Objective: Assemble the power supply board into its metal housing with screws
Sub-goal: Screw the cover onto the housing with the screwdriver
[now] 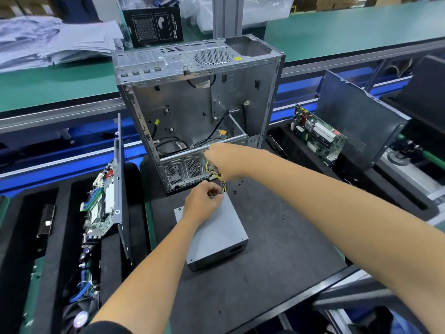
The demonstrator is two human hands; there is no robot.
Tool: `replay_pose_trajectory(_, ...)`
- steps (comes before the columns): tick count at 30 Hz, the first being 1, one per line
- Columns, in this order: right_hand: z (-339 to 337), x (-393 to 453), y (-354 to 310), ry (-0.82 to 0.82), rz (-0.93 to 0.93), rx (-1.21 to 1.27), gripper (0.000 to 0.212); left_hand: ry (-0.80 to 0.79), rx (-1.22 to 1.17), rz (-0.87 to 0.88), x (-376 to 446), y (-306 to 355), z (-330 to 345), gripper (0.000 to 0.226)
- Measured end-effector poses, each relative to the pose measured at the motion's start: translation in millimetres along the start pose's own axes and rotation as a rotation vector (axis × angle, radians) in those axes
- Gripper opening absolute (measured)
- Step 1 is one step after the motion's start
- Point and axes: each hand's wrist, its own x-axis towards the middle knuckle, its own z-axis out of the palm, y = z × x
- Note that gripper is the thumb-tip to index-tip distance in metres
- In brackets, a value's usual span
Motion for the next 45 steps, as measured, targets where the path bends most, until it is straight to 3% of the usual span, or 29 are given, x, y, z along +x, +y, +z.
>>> replay_pose_trajectory(3, 2.1, 2.5, -1.7, 0.092, 0.002, -0.077, 0.035, 0.002, -0.007, -0.011, 0.1, 0.0, 0.0, 0.017)
replay_pose_trajectory(7, 5.2, 4.7, -4.1, 0.107, -0.016, -0.194, 0.033, 0.003, -0.001, -0.011, 0.4, 1.2, -0.3, 0.019)
replay_pose_trajectory(11, -0.1, 1.8, -0.1, -0.014, -0.014, 0.002, 0.017, 0.007, -0.011, -0.021, 0.6, 0.6, -0.5, 0.019)
replay_pose_trajectory(14, 1.2, 0.1, 0.1, 0.029, -0.009, 0.046, 0.014, -0.004, 0.007, -0.016, 1.6, -0.1, 0.1, 0.019)
replay_pose_trajectory(19, 5.2, 0.0, -2.8, 0.139, 0.096, -0.100, 0.038, -0.008, 0.017, -0.015, 2.1, 0.0, 0.2, 0.016)
replay_pose_trajectory(23, -3.6, -4.3, 2.2, -0.027, 0.099, 0.012, 0.010, -0.006, 0.003, -0.017, 1.7, -0.1, -0.2, 0.017)
replay_pose_trajectory(25, -8.0, -5.6, 4.3, -0.055, 0.064, 0.085, 0.011, -0.006, 0.006, -0.018, 2.2, -0.6, 0.0, 0.017)
replay_pose_trajectory(28, -7.0, -4.1, 1.6, 0.029, 0.042, 0.017, 0.009, -0.012, 0.019, -0.012, 3.2, -1.0, 0.3, 0.016)
replay_pose_trajectory(31, -2.7, -5.1, -1.7, 0.044, 0.047, -0.138, 0.030, -0.018, 0.026, -0.002, 2.6, -1.7, 0.1, 0.016)
replay_pose_trajectory(35, -6.7, -9.2, 2.3, -0.057, 0.074, -0.093, 0.007, -0.011, 0.014, -0.001, 2.5, -0.5, -0.3, 0.016)
replay_pose_trajectory(38, -13.2, -9.9, 4.7, -0.092, 0.042, 0.010, 0.019, -0.015, 0.026, 0.003, 3.1, -1.2, -0.1, 0.014)
replay_pose_trajectory(42, -9.0, -7.0, 0.0, 0.028, 0.033, -0.106, 0.015, -0.015, 0.025, 0.005, 3.5, -1.2, -0.1, 0.015)
replay_pose_trajectory(45, -2.5, -6.6, 0.0, 0.062, 0.029, -0.193, 0.037, -0.015, 0.021, 0.006, 2.9, -2.2, 0.0, 0.013)
